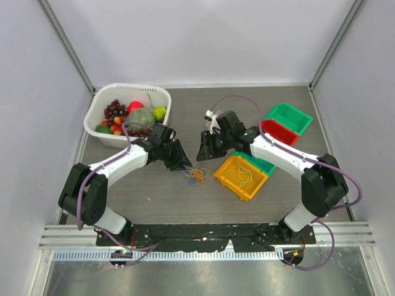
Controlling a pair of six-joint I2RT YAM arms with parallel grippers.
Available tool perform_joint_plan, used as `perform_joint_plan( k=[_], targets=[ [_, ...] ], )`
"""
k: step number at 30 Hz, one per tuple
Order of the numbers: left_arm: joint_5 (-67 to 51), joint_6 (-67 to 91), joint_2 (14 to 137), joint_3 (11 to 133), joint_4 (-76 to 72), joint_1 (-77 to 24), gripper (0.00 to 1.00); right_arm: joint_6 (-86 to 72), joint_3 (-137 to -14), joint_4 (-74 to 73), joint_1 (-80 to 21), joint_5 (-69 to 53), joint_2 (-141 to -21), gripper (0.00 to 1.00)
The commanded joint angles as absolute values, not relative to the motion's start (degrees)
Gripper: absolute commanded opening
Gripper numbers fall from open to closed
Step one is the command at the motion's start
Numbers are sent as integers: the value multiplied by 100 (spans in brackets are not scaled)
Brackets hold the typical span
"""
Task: Untangle the cables
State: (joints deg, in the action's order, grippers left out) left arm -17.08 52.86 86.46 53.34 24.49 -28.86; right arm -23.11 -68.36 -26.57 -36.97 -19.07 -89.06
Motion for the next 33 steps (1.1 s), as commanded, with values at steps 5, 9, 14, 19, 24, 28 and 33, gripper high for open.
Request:
perform_joint_plan(
  k=[5, 9, 14, 19, 24, 28, 33],
  targets=[
    [-836, 6907, 7675, 4721, 2364, -2804, 35, -2566, -6495, -1082, -3832, -3164, -9464, 48],
    [-738, 6961, 6734, 4185, 2425, -2804, 38, -2400, -6793, -1169, -3955, -3173, -9940, 48],
    [-1098, 7013, 5882, 3578, 2549, -2804, 44, -2075, -7066, -1406, -4060, -3120, -10406, 41],
    [-1073, 7163, 4915, 3156, 2645, -2804, 47, -1986, -7172, -1494, -4157, -3041, -10547, 32],
    [-932, 7286, 4378, 2997, 2804, -2795, 48, -1995, -7119, -1494, -4324, -2971, -10600, 29],
    [-1028, 7251, 4263, 2962, 2786, -2804, 48, -2048, -7128, -1512, -4403, -2874, -10678, 26],
    [-1326, 7232, 4193, 2866, 2314, -2804, 50, -2320, -7373, -1652, -4403, -3014, -10609, 1]
  ],
)
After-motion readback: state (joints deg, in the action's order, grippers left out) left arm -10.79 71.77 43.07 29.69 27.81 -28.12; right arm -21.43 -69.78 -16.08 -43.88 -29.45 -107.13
